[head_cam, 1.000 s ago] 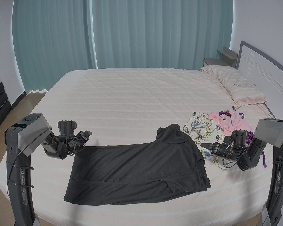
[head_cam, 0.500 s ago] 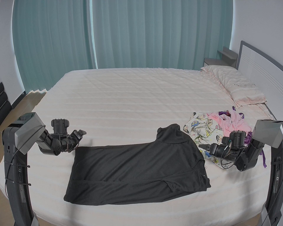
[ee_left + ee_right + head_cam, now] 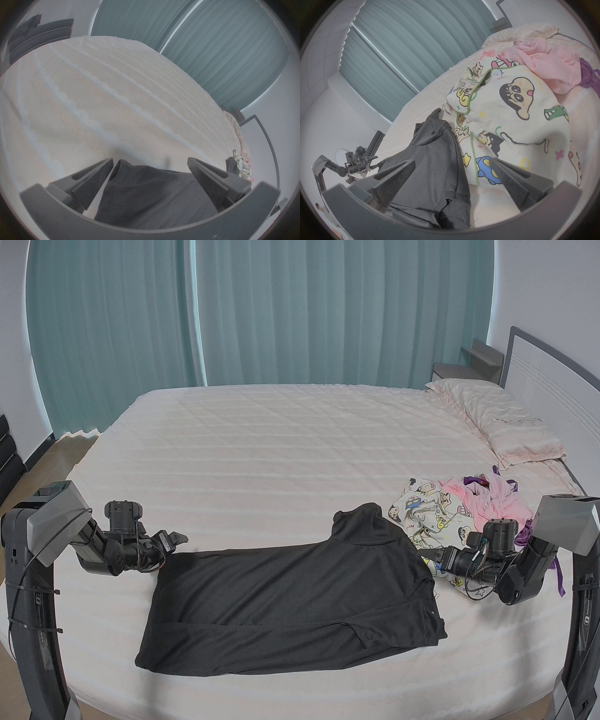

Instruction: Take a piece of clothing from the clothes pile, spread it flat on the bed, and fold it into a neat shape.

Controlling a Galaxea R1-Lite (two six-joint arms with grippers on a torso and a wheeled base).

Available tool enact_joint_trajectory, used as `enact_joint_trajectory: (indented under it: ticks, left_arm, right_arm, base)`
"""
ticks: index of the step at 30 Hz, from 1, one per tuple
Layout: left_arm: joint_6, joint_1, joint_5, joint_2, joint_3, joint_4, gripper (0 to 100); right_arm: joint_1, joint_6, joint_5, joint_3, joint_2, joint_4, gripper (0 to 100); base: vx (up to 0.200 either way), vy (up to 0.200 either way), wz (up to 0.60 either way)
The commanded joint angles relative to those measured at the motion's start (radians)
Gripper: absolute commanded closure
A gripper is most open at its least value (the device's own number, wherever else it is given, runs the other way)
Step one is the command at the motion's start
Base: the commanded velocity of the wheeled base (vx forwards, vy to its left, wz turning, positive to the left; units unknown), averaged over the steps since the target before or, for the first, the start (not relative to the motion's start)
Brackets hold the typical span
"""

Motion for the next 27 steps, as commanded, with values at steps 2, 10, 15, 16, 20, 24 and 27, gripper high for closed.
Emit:
enact_joint_trajectory:
  ticks: [2,10,15,16,20,24,27]
  left_arm:
    - [0.035,0.007,0.001,0.004,0.002,0.001,0]
    - [0.081,0.007,-0.004,0.036,0.003,-0.005,0]
    - [0.144,0.009,-0.004,0.068,0.005,-0.008,100]
    - [0.144,0.009,-0.004,0.071,0.003,-0.007,100]
    - [0.141,0.009,-0.002,0.068,0.005,-0.008,100]
    - [0.118,0.01,0.005,0.057,0.009,-0.008,100]
    - [0.069,0.009,0.007,0.024,0.026,-0.008,100]
  right_arm:
    - [0.002,0.0,0.002,-0.004,0.002,0.002,0]
    - [0.023,-0.001,-0.001,-0.05,0.003,0.02,0]
    - [0.048,-0.001,-0.02,-0.127,0.02,0.077,0]
    - [0.057,-0.001,-0.03,-0.155,0.026,0.101,0]
    - [0.089,-0.001,-0.05,-0.247,0.053,0.172,0]
    - [0.114,-0.001,-0.058,-0.343,0.086,0.233,0]
    - [0.14,-0.003,-0.112,-0.451,0.118,0.293,0]
  base:
    - [0.0,0.0,0.0]
    - [0.0,0.0,0.0]
    - [0.0,0.0,0.0]
    - [0.0,0.0,0.0]
    - [0.0,0.0,0.0]
    - [0.0,0.0,0.0]
    - [0.0,0.0,0.0]
